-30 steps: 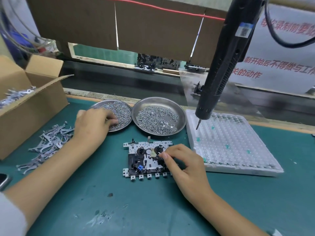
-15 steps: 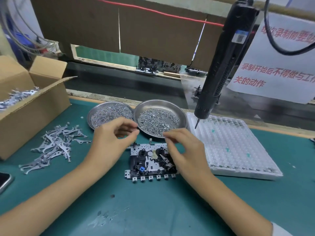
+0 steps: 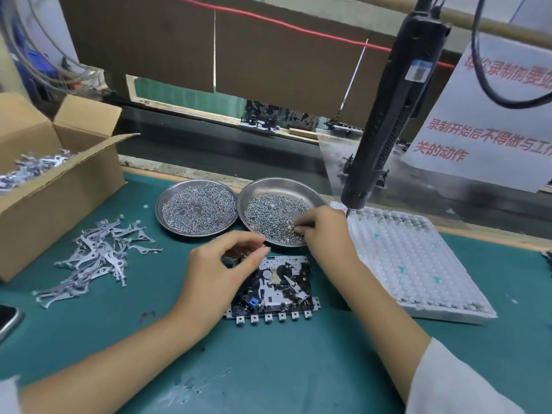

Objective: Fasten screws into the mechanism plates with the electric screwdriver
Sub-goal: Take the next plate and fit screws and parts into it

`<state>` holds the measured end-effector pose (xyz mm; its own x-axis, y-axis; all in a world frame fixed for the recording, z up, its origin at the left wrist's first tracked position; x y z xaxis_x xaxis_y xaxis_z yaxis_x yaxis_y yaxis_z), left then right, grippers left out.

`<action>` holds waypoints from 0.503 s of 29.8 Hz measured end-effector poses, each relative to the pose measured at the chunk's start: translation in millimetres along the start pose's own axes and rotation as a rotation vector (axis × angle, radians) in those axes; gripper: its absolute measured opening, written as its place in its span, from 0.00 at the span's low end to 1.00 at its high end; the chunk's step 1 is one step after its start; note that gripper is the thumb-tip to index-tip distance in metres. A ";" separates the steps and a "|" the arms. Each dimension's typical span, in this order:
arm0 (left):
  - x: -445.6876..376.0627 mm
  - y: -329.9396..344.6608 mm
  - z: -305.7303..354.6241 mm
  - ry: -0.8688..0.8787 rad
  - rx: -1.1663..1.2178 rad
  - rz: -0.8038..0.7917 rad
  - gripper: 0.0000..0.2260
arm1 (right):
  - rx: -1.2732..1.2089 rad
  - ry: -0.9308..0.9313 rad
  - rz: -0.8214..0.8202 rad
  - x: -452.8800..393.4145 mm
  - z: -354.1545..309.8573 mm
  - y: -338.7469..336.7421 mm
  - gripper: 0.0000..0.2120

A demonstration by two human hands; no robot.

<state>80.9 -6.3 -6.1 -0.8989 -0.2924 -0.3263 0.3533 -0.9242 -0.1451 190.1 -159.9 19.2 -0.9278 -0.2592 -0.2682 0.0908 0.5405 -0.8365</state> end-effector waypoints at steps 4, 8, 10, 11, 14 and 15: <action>-2.1 -0.7 -2.7 -0.010 0.037 0.006 0.08 | -0.182 0.007 0.102 5.3 5.0 -6.8 0.07; -1.6 0.0 -3.5 -0.015 0.036 0.008 0.07 | -0.316 0.021 0.141 4.8 7.6 -10.0 0.07; -0.8 0.2 -3.0 -0.006 0.023 0.007 0.07 | -0.374 0.031 0.149 6.5 8.1 -10.3 0.07; -0.5 0.4 -2.7 -0.003 0.021 0.006 0.07 | -0.394 0.030 0.153 7.4 8.0 -10.7 0.07; -1.2 0.3 -2.0 -0.008 0.036 0.004 0.07 | -0.408 0.008 0.154 8.3 7.3 -10.2 0.08; -1.4 0.1 -1.7 -0.008 0.038 0.004 0.07 | -0.399 0.004 0.146 8.1 7.1 -9.3 0.08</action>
<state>82.6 -5.5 -7.3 -0.8996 -0.2977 -0.3195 0.3468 -0.9317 -0.1083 184.3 -172.8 21.3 -0.9169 -0.1543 -0.3681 0.0753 0.8388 -0.5392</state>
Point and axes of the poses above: each hand's wrist, its own x-axis away from the middle knuckle, its own y-axis out of the palm, z = x × y, the point moved 6 cm from there along -x, towards the middle knuckle, and after that the axes turned 2 degrees about -y, right-handed, at the moved point
